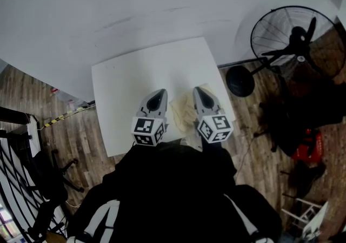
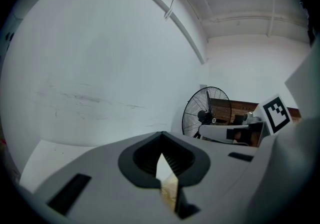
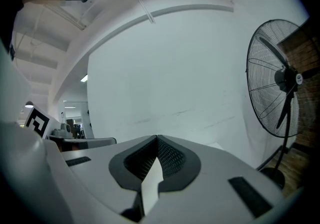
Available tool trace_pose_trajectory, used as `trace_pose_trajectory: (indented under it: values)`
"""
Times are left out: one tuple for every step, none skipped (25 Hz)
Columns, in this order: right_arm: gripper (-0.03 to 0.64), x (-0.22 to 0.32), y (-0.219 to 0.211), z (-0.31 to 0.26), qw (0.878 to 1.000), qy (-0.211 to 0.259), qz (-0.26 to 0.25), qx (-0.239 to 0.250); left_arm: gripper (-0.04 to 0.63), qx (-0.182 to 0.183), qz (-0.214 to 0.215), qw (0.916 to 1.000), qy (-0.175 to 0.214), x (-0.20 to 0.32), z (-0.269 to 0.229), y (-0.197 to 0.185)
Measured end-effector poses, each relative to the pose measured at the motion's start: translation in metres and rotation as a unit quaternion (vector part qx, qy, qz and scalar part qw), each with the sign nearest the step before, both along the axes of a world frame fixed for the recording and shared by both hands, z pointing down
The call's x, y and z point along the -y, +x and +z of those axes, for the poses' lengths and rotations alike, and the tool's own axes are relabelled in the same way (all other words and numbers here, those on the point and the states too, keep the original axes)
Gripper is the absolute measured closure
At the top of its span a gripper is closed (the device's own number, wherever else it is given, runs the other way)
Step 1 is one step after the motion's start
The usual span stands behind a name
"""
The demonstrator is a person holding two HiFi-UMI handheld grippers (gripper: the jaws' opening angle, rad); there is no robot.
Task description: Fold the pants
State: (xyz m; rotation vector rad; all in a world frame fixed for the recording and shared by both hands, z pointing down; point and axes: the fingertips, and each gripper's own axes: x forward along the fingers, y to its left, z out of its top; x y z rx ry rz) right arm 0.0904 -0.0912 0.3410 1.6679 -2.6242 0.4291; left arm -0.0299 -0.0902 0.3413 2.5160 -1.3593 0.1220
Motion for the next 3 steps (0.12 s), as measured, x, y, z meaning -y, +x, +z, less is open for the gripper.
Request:
trace_pose_trajectory:
  values:
    - [0.614,0.0021,-0.0005,-0.0005,1.0,0.001,0.0,-0.001,0.592,0.0,0.0,1.0,0.002,0.002,-0.0002,-0.0003]
    - [0.614,0.0041,-0.001,-0.001,1.0,0.003,0.0,-0.002,0.592,-0.001,0.0,1.0,0.003,0.0038,0.0,-0.0007]
    - [0.614,0.0061,-0.0015,-0.0015,1.0,0.005,0.001,-0.003,0.592,-0.001,-0.001,1.0,0.004,0.0056,0.0002,-0.0012]
